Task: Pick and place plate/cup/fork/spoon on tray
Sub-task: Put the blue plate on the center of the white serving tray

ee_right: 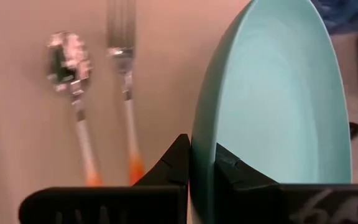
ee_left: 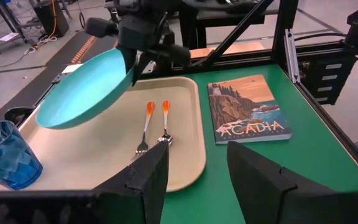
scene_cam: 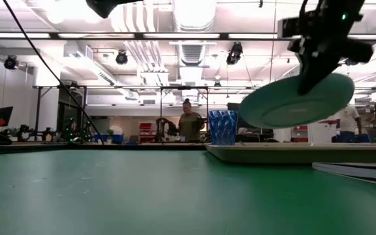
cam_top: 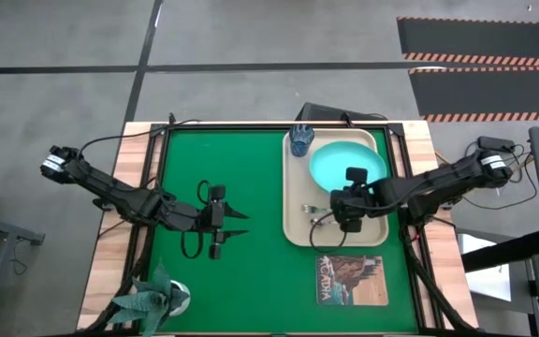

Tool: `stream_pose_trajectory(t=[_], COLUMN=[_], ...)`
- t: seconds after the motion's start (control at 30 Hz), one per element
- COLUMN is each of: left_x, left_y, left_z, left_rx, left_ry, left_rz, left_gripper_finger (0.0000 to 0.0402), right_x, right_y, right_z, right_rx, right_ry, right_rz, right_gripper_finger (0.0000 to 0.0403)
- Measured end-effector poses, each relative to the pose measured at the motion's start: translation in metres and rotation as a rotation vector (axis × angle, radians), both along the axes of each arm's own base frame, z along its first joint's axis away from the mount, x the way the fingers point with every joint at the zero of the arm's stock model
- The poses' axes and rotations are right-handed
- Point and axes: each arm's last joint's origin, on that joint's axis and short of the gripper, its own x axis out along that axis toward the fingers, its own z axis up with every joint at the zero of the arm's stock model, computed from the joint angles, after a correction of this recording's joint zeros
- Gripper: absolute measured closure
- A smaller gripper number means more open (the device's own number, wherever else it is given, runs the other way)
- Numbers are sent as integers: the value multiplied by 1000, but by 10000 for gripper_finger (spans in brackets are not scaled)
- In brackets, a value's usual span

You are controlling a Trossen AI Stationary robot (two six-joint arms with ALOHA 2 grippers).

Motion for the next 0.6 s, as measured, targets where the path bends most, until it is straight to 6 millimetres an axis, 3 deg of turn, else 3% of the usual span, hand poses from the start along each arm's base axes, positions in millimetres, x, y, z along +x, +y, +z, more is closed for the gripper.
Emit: stream_pose_trajectory(t=[0.4, 0.6], left_x=[0, 0], left_y=[0, 0], left_z=[-1, -5], left_rx=[-1, 3], left_ry=[5, 16], left_rz=[1, 1], left_gripper_finger=[253, 253], right_x=[-4, -1], right_y=[-3, 6], right_z=[-34, -44], right_rx=[-75, -159], right_ry=[-48, -19], right_rz=[-81, -39], right_gripper_finger=[390, 390])
